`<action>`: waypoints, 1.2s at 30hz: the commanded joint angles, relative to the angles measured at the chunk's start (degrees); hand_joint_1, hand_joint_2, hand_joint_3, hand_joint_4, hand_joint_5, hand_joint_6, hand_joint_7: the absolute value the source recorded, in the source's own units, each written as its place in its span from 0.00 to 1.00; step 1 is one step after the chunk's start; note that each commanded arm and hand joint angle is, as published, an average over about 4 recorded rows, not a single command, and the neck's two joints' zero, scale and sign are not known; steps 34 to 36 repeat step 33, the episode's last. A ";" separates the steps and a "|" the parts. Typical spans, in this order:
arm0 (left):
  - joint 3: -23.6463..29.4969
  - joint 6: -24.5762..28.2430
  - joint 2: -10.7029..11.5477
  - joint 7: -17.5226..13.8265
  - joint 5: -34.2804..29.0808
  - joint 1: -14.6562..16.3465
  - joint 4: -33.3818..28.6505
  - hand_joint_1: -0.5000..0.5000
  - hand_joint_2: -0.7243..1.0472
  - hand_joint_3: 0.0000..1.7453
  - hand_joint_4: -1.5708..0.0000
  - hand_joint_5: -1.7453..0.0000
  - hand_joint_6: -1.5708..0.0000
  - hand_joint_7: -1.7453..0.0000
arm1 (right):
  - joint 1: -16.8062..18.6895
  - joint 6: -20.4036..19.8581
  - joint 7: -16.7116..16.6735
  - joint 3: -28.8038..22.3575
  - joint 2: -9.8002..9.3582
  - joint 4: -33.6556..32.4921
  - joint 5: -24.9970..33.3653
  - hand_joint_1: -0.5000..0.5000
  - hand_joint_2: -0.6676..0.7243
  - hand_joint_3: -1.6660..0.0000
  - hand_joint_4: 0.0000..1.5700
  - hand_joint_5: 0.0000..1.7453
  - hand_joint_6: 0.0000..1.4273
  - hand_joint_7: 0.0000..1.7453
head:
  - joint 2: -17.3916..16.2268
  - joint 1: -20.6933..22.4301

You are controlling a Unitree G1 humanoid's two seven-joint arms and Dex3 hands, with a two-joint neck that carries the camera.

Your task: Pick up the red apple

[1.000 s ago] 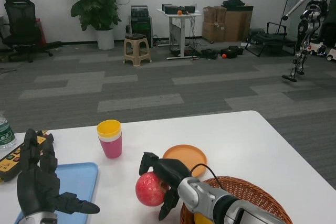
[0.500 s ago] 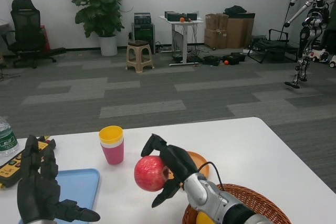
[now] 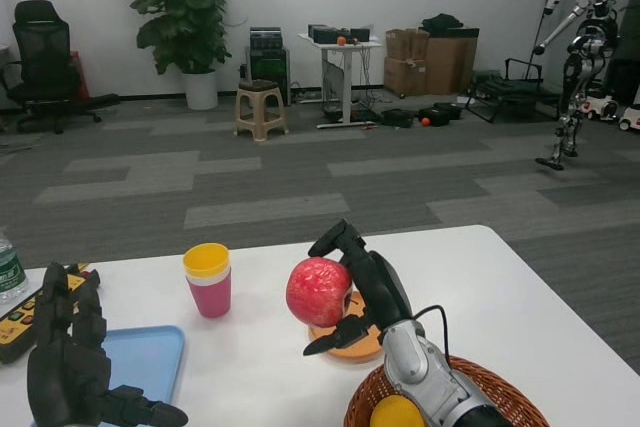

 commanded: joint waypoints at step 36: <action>2.29 -0.33 -0.75 -0.14 0.53 -0.07 -0.07 0.00 0.00 0.05 1.00 1.00 1.00 1.00 | 7.55 -4.47 -2.15 -9.74 -0.47 -11.76 7.96 0.58 0.23 0.86 1.00 0.89 0.98 0.96 | -1.46 -3.62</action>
